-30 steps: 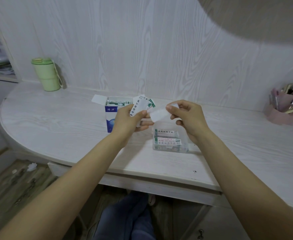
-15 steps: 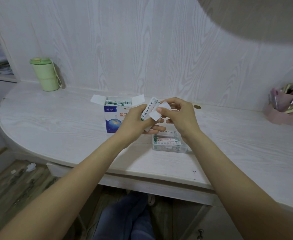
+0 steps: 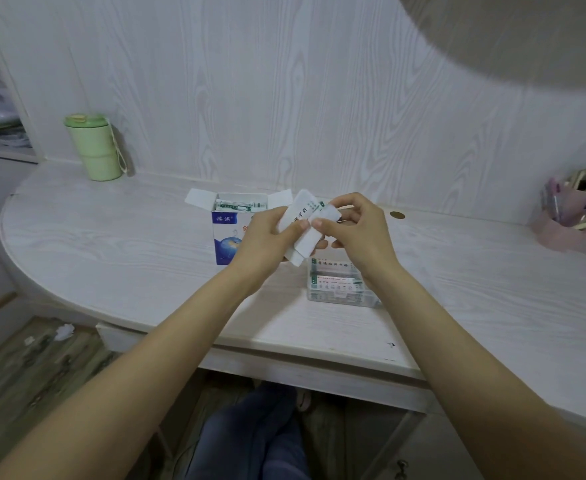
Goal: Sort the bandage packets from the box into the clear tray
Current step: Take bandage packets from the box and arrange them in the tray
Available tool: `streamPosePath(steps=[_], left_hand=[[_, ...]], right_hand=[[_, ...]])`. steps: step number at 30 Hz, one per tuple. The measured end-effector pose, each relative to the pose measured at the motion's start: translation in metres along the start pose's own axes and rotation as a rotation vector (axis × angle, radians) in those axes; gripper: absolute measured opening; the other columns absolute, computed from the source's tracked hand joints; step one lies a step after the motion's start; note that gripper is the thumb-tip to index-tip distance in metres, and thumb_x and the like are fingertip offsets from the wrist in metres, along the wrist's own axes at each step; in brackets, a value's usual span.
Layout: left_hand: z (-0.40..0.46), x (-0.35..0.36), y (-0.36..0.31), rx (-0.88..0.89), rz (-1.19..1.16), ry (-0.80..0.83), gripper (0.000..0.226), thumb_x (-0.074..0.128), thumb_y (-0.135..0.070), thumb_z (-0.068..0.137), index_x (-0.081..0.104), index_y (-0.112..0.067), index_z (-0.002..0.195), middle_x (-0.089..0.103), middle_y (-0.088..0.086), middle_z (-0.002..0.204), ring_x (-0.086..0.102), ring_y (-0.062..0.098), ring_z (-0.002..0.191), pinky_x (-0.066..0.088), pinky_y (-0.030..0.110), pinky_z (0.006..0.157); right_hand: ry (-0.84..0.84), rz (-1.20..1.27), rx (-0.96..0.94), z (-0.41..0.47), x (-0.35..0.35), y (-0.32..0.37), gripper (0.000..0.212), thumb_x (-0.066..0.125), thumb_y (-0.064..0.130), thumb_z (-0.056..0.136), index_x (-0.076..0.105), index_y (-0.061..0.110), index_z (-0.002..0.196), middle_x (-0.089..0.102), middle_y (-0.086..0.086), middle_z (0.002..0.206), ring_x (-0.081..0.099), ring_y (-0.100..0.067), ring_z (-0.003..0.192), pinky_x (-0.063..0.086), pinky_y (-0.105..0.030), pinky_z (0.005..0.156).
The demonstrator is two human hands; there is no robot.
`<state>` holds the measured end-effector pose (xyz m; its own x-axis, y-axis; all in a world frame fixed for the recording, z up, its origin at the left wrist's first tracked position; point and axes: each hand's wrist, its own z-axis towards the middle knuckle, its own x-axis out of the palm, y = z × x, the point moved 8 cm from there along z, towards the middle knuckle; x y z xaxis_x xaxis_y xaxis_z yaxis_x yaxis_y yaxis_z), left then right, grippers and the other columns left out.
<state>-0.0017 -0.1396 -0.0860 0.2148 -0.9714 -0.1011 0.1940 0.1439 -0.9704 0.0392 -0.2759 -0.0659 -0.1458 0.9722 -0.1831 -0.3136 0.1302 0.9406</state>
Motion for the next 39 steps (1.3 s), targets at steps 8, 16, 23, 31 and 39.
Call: streamPosePath(steps=[8,16,23,31,39], left_hand=[[0.000,-0.006,-0.001,0.001,-0.101,-0.084,0.013,0.053,-0.013,0.096,0.063,-0.011,0.105,0.067,0.002,0.091,0.065,0.013,0.078,0.056,0.023,0.055],[0.005,-0.019,0.005,-0.063,-0.134,-0.178,0.017,0.046,-0.015,0.099,0.057,-0.012,0.111,0.070,0.004,0.085,0.070,0.018,0.069,0.058,0.028,0.067],[0.011,-0.011,0.008,-0.095,-0.078,-0.164,0.014,0.047,-0.013,0.099,0.057,-0.013,0.108,0.069,0.006,0.082,0.068,0.018,0.073,0.057,0.031,0.072],[0.012,-0.006,0.008,-0.124,-0.097,-0.145,0.012,0.047,-0.014,0.099,0.055,-0.014,0.108,0.069,0.005,0.080,0.068,0.015,0.070,0.057,0.027,0.069],[0.012,-0.007,0.004,-0.111,-0.089,-0.132,0.022,0.048,-0.015,0.098,0.057,-0.009,0.118,0.071,0.007,0.081,0.071,0.015,0.071,0.059,0.024,0.067]], right_hand=[[-0.029,0.049,0.112,0.000,-0.012,-0.013,0.008,0.070,0.008,0.083,0.068,0.016,0.082,0.067,0.000,0.070,0.058,-0.002,0.051,0.044,-0.017,0.049],[0.053,0.462,0.247,0.012,-0.029,-0.027,0.015,0.065,0.011,0.087,0.066,0.000,0.078,0.069,-0.003,0.069,0.067,-0.008,0.069,0.053,-0.013,0.069],[0.074,-0.050,0.248,0.019,-0.047,-0.044,0.018,0.072,-0.010,0.075,0.063,0.005,0.080,0.065,-0.011,0.075,0.064,-0.018,0.071,0.056,-0.018,0.065],[0.163,-0.587,0.129,0.026,-0.033,-0.048,0.015,0.067,-0.002,0.080,0.074,0.009,0.087,0.063,-0.004,0.069,0.054,-0.008,0.061,0.040,-0.010,0.052],[0.224,-0.948,0.029,0.029,-0.002,-0.051,0.012,0.065,0.001,0.078,0.074,0.010,0.080,0.070,-0.009,0.083,0.064,-0.024,0.081,0.053,-0.034,0.070]])
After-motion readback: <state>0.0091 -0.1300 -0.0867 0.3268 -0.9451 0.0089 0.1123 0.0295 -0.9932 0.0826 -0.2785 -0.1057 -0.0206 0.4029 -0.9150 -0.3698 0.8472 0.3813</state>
